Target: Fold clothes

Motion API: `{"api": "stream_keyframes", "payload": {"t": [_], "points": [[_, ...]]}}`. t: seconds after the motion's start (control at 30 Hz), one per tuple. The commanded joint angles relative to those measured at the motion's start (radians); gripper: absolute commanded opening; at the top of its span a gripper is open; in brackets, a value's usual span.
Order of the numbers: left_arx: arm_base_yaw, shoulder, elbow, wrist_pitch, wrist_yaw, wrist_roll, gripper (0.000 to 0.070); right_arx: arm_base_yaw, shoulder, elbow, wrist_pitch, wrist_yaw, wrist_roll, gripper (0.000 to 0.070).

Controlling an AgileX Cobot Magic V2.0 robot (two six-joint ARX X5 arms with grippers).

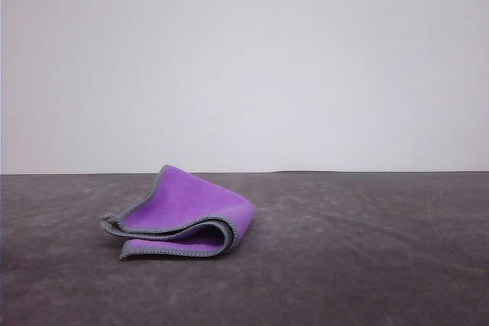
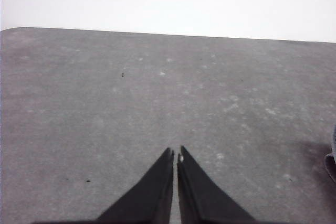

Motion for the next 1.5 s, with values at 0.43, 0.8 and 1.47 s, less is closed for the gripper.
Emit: {"api": "stream_keyframes", "payload": {"t": [0.43, 0.8, 1.47], "points": [[0.0, -0.001, -0.019, 0.01, 0.001, 0.0, 0.0, -0.002, -0.001, -0.003, 0.011, 0.001, -0.007, 0.0012], [0.0, -0.001, -0.019, 0.01, 0.001, 0.0, 0.0, -0.002, -0.001, -0.003, 0.011, 0.001, -0.007, 0.0012], [0.0, -0.001, -0.019, 0.01, 0.001, 0.0, 0.0, -0.002, -0.001, -0.003, 0.011, 0.001, -0.007, 0.0012]]}}
